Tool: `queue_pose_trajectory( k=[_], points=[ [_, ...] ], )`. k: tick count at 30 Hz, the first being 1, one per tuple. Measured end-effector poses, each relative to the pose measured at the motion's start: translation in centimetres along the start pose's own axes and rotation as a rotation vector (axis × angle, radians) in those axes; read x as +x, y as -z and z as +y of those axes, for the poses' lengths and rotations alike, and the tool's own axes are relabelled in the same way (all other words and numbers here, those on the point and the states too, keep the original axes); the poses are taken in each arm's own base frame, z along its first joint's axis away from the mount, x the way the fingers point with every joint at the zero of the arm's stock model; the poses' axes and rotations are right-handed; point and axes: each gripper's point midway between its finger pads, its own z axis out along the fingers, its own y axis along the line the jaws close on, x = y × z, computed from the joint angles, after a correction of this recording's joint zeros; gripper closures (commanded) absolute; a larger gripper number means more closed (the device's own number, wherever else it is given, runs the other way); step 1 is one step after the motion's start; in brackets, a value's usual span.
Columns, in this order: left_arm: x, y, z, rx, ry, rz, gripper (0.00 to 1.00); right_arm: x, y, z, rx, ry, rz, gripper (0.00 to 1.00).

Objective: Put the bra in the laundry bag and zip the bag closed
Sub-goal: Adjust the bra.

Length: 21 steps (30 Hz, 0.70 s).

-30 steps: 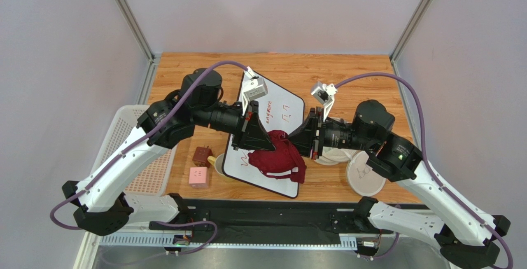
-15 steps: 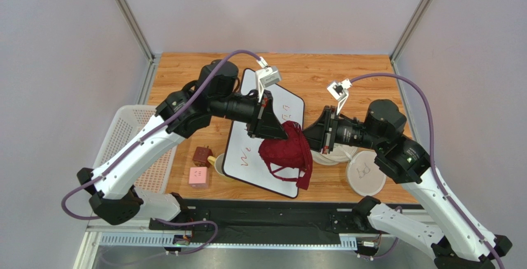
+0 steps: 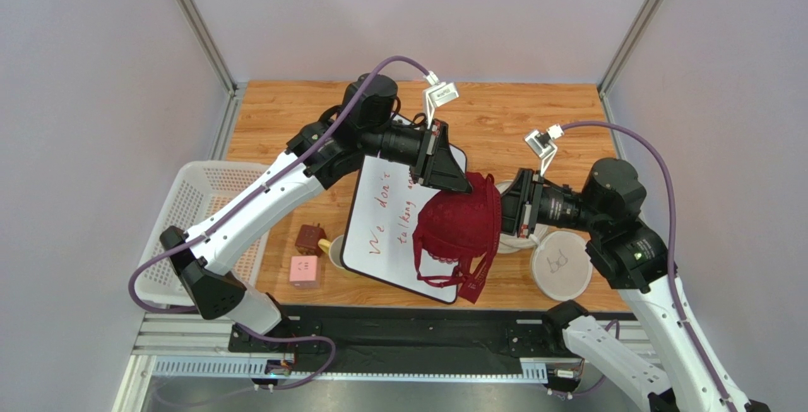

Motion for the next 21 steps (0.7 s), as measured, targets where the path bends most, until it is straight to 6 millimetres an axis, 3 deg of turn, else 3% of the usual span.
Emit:
queue_pose_trajectory(
  k=[4,5,10,16,21],
  points=[
    [-0.1,0.0,0.1,0.010,0.001,-0.006,0.81,0.0,0.2,0.4,-0.022,-0.024,0.010,1.00],
    [0.0,0.0,0.2,0.009,0.003,-0.007,0.73,0.0,0.2,0.4,-0.027,-0.027,0.012,1.00],
    [1.3,0.8,0.7,-0.006,0.023,-0.008,0.56,0.1,0.0,0.1,-0.039,-0.060,0.029,1.00],
    [1.8,1.9,-0.5,0.019,-0.002,-0.030,0.44,0.1,-0.2,0.0,-0.051,-0.074,0.042,1.00],
    [1.7,2.2,-1.2,0.053,-0.013,-0.040,0.43,0.0,-0.3,0.4,-0.079,-0.065,0.045,1.00]
  ],
)
